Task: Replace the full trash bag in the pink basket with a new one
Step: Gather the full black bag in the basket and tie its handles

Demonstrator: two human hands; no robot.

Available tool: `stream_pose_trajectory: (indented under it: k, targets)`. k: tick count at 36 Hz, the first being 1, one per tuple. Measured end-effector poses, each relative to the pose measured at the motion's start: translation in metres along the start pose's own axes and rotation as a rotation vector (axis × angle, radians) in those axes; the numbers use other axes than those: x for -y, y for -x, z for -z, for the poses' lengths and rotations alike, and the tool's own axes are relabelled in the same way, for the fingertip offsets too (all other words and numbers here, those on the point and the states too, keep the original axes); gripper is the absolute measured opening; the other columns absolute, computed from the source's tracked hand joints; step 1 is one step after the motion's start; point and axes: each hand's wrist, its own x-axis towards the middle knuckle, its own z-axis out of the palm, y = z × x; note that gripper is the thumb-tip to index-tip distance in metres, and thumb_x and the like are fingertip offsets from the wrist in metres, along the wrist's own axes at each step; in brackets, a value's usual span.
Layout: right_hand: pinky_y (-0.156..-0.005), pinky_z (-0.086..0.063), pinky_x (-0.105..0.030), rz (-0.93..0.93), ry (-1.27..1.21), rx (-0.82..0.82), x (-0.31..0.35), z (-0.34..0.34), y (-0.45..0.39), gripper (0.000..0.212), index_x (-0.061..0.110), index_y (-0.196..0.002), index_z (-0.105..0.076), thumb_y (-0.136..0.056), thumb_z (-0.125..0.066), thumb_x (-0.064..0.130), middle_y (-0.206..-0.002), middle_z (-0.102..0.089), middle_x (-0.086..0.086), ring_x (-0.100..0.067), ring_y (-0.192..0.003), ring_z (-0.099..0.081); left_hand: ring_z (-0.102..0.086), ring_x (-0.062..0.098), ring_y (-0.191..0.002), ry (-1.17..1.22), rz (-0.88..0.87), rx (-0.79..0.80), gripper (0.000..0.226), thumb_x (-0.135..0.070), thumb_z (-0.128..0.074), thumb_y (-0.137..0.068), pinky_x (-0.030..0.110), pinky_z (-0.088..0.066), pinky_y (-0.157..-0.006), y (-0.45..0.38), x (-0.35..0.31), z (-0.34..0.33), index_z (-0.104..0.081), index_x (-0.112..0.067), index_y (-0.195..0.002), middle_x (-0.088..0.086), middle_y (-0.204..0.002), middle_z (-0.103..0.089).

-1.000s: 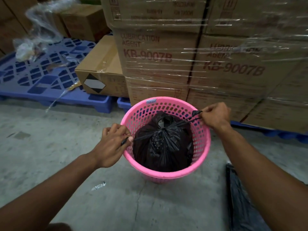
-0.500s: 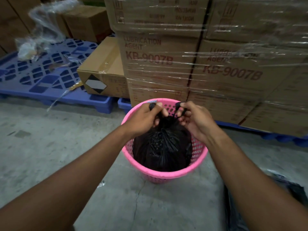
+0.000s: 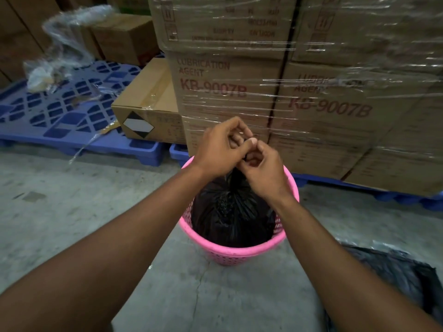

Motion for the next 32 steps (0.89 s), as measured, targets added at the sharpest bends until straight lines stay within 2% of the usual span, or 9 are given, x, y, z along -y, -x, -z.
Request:
stream_pose_trajectory:
  k: [3, 5, 6, 8, 11, 13, 16, 21, 32]
  targets:
    - [-0.061, -0.053, -0.04, -0.047, 0.045, 0.011, 0.003, 0.003, -0.005, 0.005, 0.017, -0.088, -0.073, -0.084, -0.072, 0.02, -0.07, -0.074, -0.002, -0.011, -0.061, -0.063, -0.065, 0.012, -0.068, -0.161, -0.209, -0.019, 0.013, -0.025, -0.074, -0.086, 0.031, -0.056, -0.067, -0.002, -0.008, 0.009, -0.068, -0.015, -0.092, -0.001, -0.077, -0.067]
    - [-0.054, -0.047, -0.033, -0.083, 0.024, 0.015, 0.006, 0.006, -0.007, 0.01, 0.014, -0.079, -0.068, -0.087, -0.073, 0.018, -0.064, -0.071, -0.005, -0.01, -0.052, -0.059, -0.062, 0.006, -0.081, -0.202, -0.215, -0.066, 0.018, -0.03, -0.074, -0.087, 0.019, -0.051, -0.076, -0.001, -0.004, 0.017, -0.069, -0.016, -0.096, 0.001, -0.093, -0.061]
    - [-0.052, -0.044, -0.028, -0.099, 0.0, 0.017, 0.007, 0.007, -0.009, 0.013, 0.013, -0.078, -0.066, -0.088, -0.073, 0.016, -0.063, -0.07, -0.006, -0.006, -0.048, -0.056, -0.06, 0.004, -0.088, -0.223, -0.162, -0.08, 0.021, -0.036, -0.073, -0.088, 0.018, -0.048, -0.081, 0.003, 0.003, 0.022, -0.069, -0.019, -0.1, 0.0, -0.1, -0.058]
    - [-0.048, -0.04, -0.02, -0.133, -0.054, 0.028, 0.012, 0.009, -0.009, 0.015, 0.013, -0.077, -0.065, -0.09, -0.073, 0.014, -0.063, -0.07, -0.006, -0.004, -0.043, -0.05, -0.057, 0.011, -0.103, -0.353, -0.018, -0.109, 0.031, -0.049, -0.067, -0.086, 0.028, -0.049, -0.091, 0.016, 0.025, 0.029, -0.066, -0.026, -0.108, 0.0, -0.11, -0.053]
    - [-0.048, -0.041, -0.02, -0.173, -0.077, 0.063, 0.018, 0.008, -0.009, 0.014, 0.013, -0.078, -0.066, -0.091, -0.071, 0.012, -0.064, -0.071, -0.004, -0.007, -0.043, -0.05, -0.05, 0.029, -0.119, -0.615, 0.29, -0.118, 0.051, -0.055, -0.063, -0.084, 0.045, -0.05, -0.095, 0.049, 0.062, 0.034, -0.055, -0.026, -0.125, 0.009, -0.124, -0.045]
    - [-0.049, -0.042, -0.021, -0.192, -0.067, 0.079, 0.021, 0.006, -0.009, 0.013, 0.013, -0.079, -0.067, -0.092, -0.071, 0.014, -0.065, -0.072, -0.003, -0.008, -0.045, -0.051, -0.05, 0.037, -0.123, -0.623, 0.547, -0.073, 0.065, -0.054, -0.066, -0.085, 0.049, -0.051, -0.095, 0.073, 0.086, 0.036, -0.043, -0.027, -0.14, 0.015, -0.132, -0.041]
    - [-0.049, -0.042, -0.021, -0.194, -0.054, 0.083, 0.026, 0.0, -0.01, 0.014, 0.012, -0.079, -0.067, -0.093, -0.069, 0.014, -0.066, -0.072, -0.003, -0.008, -0.045, -0.051, -0.063, 0.044, -0.114, -0.438, 0.697, 0.003, 0.073, -0.052, -0.063, -0.088, 0.051, -0.053, -0.094, 0.104, 0.106, 0.036, -0.029, -0.036, -0.15, 0.019, -0.135, -0.057]
    - [-0.048, -0.04, -0.02, -0.195, -0.048, 0.077, 0.033, -0.008, -0.011, 0.022, 0.016, -0.072, -0.063, -0.093, -0.069, 0.015, -0.065, -0.07, -0.004, -0.006, -0.043, -0.049, -0.066, 0.04, -0.112, -0.318, 0.701, -0.069, 0.063, -0.019, -0.057, -0.09, 0.043, -0.051, -0.094, 0.118, 0.108, 0.031, -0.04, -0.037, -0.148, 0.012, -0.128, -0.07]
    - [-0.046, -0.042, -0.019, -0.16, -0.016, 0.074, 0.051, -0.015, -0.02, 0.017, 0.008, -0.077, -0.063, -0.092, -0.069, 0.009, -0.065, -0.07, -0.009, -0.005, -0.04, -0.05, -0.068, 0.038, -0.103, -0.345, 0.72, -0.132, 0.067, -0.018, -0.053, -0.087, 0.042, -0.054, -0.083, 0.115, 0.109, 0.024, -0.039, -0.042, -0.148, 0.01, -0.118, -0.072]
